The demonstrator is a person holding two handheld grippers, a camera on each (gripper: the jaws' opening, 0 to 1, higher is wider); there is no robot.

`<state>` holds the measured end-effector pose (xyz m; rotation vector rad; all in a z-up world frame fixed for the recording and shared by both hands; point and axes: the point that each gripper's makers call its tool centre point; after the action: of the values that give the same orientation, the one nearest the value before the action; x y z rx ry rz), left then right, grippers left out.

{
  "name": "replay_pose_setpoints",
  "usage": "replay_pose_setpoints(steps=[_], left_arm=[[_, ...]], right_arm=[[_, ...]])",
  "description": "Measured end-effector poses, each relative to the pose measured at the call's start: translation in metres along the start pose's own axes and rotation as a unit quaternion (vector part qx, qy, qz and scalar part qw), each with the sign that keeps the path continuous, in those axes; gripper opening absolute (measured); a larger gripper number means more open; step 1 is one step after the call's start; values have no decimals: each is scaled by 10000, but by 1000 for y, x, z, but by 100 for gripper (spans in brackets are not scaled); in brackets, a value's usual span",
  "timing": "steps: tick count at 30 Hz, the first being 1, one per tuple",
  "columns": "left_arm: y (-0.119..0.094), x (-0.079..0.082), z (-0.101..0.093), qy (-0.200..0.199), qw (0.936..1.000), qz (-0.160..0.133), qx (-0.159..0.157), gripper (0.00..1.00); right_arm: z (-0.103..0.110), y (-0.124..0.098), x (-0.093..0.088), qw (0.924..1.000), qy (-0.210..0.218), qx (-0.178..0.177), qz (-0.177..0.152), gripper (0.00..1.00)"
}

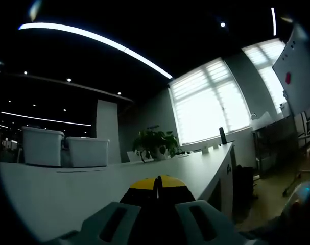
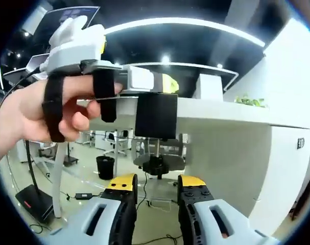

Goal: Clamp the fixed fixture on the desktop, loosen the retaining clip, secure it to the edge of the desk, and tighten the retaining clip.

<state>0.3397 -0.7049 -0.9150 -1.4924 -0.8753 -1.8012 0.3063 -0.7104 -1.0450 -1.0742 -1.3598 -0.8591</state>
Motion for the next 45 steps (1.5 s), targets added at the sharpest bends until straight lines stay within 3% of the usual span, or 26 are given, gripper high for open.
replay_pose_setpoints(steps=[7, 12, 16, 20, 24, 30, 34, 37, 40, 44, 45], left_arm=[[0, 0, 0, -6, 10000, 18, -22, 1], [1, -1, 0, -17, 10000, 20, -27, 1], [2, -1, 0, -14, 10000, 19, -34, 1], [2, -1, 0, -10, 10000, 21, -46, 1], [2, -1, -1, 1, 10000, 18, -50, 1], [2, -1, -1, 9, 10000, 17, -59, 1], [2, -1, -2, 12, 10000, 13, -73, 1], [2, 0, -2, 7, 10000, 13, -77, 1], [1, 0, -2, 7, 10000, 16, -79, 1], [1, 0, -2, 3, 10000, 13, -79, 1], [1, 0, -2, 2, 10000, 8, -79, 1]], right_arm=[[-4, 20, 9, 9998, 107, -130, -78, 31], [6, 26, 8, 9999, 38, -75, -128, 23], [6, 26, 9, 9998, -18, -46, -174, 22], [7, 27, 9, 9992, -125, 236, -282, 22], [8, 28, 10, 9951, -139, 891, -411, 22], [9, 31, 10, 9741, -474, 2167, -446, 22], [14, 33, 11, 9489, -1041, 2950, -425, 23], [13, 34, 12, 9377, -1143, 3268, -297, 23], [14, 33, 11, 9377, -1130, 3272, -298, 23], [9, 32, 1, 9543, -1087, 2778, -203, 29], [5, 32, -6, 9593, -1307, 2502, -69, 32]])
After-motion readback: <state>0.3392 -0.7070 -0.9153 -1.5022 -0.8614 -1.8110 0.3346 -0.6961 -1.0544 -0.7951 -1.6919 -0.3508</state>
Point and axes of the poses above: the point that each gripper's makers call its tool centre point, and the gripper's own axes: y roughly forward along the fingers, z roughly to its left, x roughly out of its top, and after that the axes turned 11 degrees about z, right-handed
